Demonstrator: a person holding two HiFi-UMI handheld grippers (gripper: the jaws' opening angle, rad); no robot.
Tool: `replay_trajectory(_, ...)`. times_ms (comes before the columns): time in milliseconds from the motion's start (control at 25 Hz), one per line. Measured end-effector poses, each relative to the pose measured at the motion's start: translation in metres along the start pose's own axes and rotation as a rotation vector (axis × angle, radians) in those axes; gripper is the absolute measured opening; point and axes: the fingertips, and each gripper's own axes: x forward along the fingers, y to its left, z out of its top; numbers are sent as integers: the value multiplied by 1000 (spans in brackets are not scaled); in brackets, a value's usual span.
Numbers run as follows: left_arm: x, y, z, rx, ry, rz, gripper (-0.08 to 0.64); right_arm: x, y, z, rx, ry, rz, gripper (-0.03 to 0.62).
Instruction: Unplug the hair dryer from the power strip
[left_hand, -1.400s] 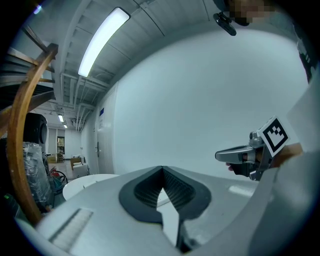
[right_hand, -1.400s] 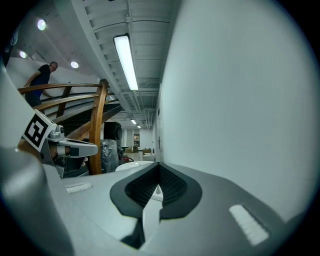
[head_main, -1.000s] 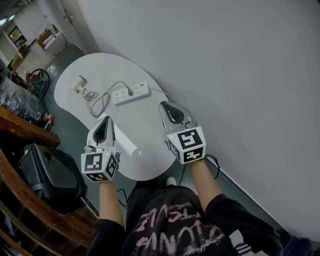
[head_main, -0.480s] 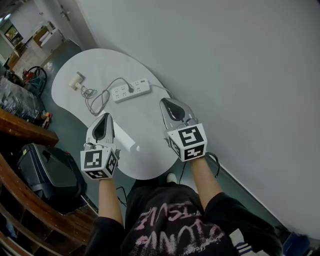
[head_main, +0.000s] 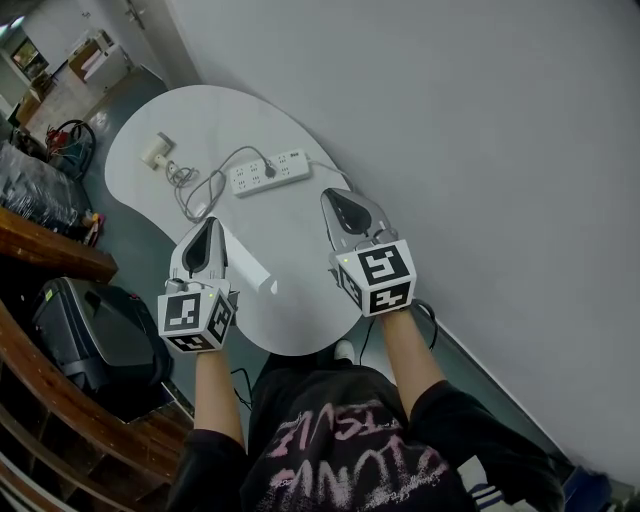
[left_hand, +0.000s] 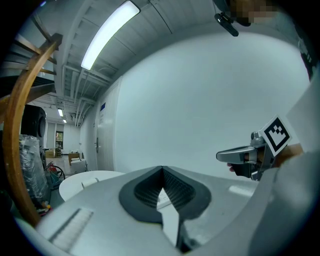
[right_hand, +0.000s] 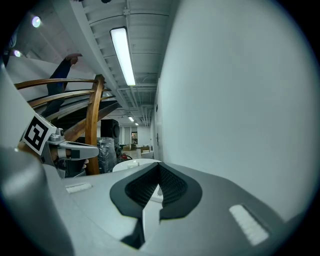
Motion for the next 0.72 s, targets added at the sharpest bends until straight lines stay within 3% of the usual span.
replay_trajectory(720, 23, 10, -13, 1, 20, -8, 0, 24, -6, -15, 19, 35, -13, 9)
